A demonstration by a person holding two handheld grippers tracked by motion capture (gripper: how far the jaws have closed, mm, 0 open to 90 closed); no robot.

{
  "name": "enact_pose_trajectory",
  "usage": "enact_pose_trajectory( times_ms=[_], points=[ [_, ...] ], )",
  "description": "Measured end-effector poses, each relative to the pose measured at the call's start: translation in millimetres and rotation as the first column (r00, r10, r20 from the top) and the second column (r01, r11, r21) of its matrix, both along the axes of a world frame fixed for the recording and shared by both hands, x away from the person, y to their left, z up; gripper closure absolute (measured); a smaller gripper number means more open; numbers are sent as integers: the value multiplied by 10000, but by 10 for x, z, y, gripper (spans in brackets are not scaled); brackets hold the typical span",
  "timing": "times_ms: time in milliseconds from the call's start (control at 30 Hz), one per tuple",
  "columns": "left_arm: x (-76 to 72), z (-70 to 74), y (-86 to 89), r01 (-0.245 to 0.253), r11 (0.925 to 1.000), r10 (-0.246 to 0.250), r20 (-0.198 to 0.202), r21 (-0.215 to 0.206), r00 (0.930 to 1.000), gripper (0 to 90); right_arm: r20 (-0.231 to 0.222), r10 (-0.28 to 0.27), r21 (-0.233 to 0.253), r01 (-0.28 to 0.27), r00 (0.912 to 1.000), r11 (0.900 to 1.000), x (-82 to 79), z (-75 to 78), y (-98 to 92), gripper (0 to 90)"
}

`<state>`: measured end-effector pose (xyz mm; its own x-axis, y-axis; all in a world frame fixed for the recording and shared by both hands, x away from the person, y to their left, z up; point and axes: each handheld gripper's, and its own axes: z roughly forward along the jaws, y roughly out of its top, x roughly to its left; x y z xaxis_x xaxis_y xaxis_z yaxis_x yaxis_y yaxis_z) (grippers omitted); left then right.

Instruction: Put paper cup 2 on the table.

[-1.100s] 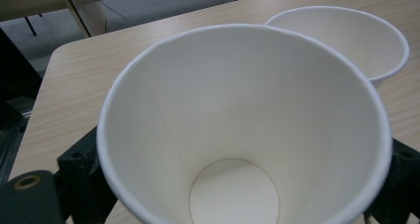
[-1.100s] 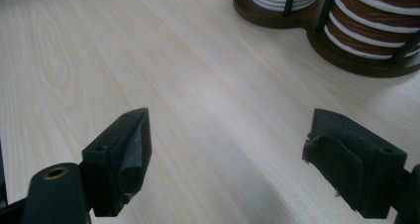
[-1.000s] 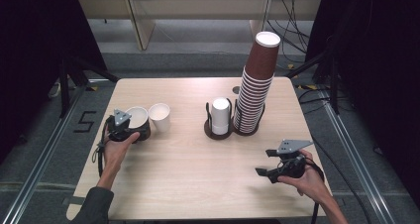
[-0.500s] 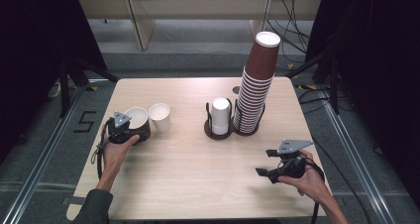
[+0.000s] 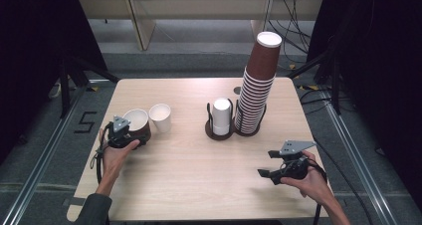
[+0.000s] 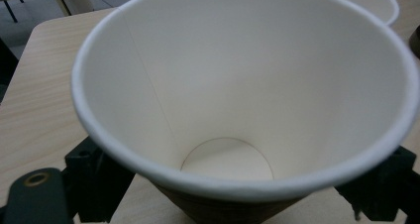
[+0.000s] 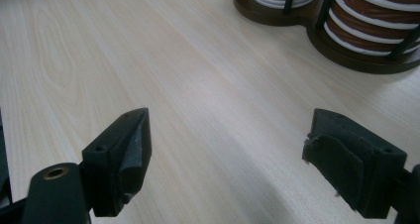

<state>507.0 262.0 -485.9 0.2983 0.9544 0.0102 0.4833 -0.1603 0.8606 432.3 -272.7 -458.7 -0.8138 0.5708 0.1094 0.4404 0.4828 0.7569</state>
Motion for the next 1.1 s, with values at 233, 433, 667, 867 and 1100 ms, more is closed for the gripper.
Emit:
enact_pose_trajectory(
  times_ms=[233, 433, 667, 867, 1100],
  points=[
    [-32, 7, 8, 150, 9999, -149, -81, 48, 9999, 134, 177, 40, -42, -40, 9998, 10000, 7, 5, -17, 184],
    [-109, -56, 51, 35, 9997, -30, 178, -261, 9998, 139, 85, 37, 25, -37, 10000, 10000, -2, 6, -22, 184],
    [-194, -89, 34, 186, 9998, -183, 287, -121, 9994, 144, 17, -52, 65, 52, 10000, 10000, -16, 9, -27, 184],
    [-233, -136, 48, 169, 9999, -170, 66, 11, 9998, 148, -21, -1, 47, 1, 10000, 10000, -24, 9, -27, 184],
    [-315, -154, 59, 209, 9997, -206, 160, -148, 9997, 149, 102, 37, -35, -37, 9999, 10000, -21, 3, -46, 184]
  ],
)
